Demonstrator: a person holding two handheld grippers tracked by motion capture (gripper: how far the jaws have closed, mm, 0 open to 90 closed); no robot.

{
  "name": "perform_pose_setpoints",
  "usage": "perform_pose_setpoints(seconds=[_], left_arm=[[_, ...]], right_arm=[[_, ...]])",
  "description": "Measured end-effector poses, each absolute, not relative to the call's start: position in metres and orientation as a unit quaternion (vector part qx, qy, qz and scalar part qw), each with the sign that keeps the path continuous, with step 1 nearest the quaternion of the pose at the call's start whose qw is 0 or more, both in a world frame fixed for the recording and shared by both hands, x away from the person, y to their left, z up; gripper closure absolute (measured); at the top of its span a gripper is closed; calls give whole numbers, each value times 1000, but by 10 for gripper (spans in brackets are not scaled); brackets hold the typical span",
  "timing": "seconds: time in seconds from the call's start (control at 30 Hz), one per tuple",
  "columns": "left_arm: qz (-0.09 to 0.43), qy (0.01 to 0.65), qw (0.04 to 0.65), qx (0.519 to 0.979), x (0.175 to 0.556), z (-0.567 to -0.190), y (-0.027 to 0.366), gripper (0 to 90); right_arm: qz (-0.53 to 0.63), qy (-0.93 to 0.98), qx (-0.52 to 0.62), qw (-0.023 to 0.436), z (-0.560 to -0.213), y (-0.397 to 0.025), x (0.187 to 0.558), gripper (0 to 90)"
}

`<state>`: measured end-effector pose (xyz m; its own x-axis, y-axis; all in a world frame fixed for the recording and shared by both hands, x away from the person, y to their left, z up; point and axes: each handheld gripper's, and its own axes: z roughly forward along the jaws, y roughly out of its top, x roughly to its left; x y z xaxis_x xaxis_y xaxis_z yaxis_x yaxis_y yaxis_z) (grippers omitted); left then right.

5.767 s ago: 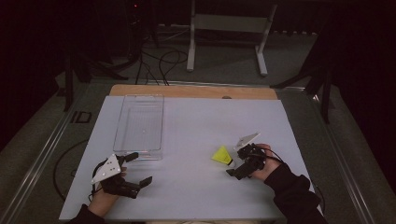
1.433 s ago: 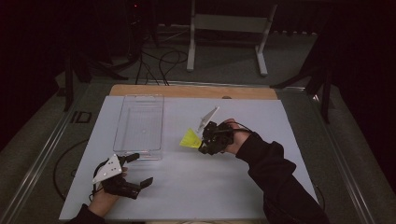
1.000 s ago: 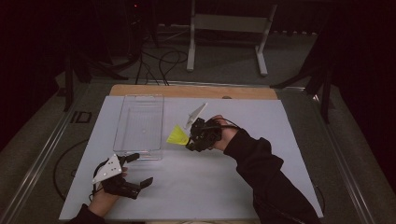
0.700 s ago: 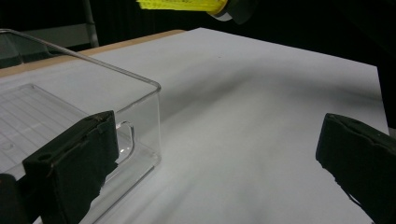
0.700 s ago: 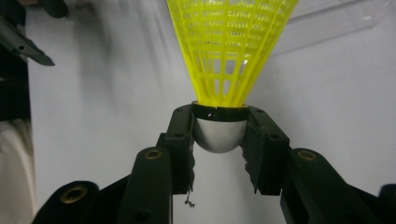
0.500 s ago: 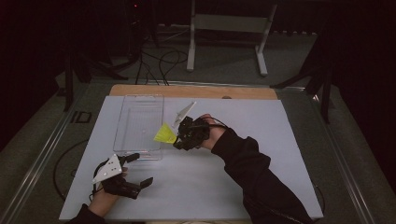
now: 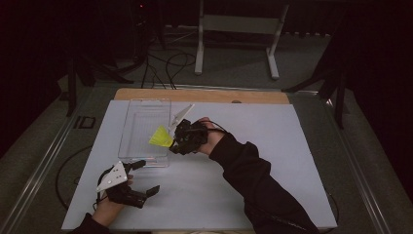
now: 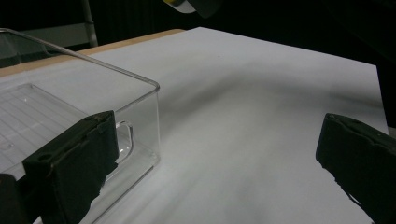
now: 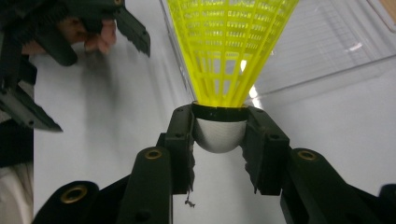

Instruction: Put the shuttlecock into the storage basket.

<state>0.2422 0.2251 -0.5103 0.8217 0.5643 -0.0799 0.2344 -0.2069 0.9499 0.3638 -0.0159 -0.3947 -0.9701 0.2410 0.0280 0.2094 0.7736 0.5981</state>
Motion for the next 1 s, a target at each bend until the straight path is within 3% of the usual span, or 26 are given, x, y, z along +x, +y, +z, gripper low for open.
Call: perform_pose_setpoints(seconds=[1.0], left_arm=[[143, 258, 573, 765, 243, -510, 224, 0]], right_arm=[[323, 928, 180, 37, -407, 32, 378, 652]])
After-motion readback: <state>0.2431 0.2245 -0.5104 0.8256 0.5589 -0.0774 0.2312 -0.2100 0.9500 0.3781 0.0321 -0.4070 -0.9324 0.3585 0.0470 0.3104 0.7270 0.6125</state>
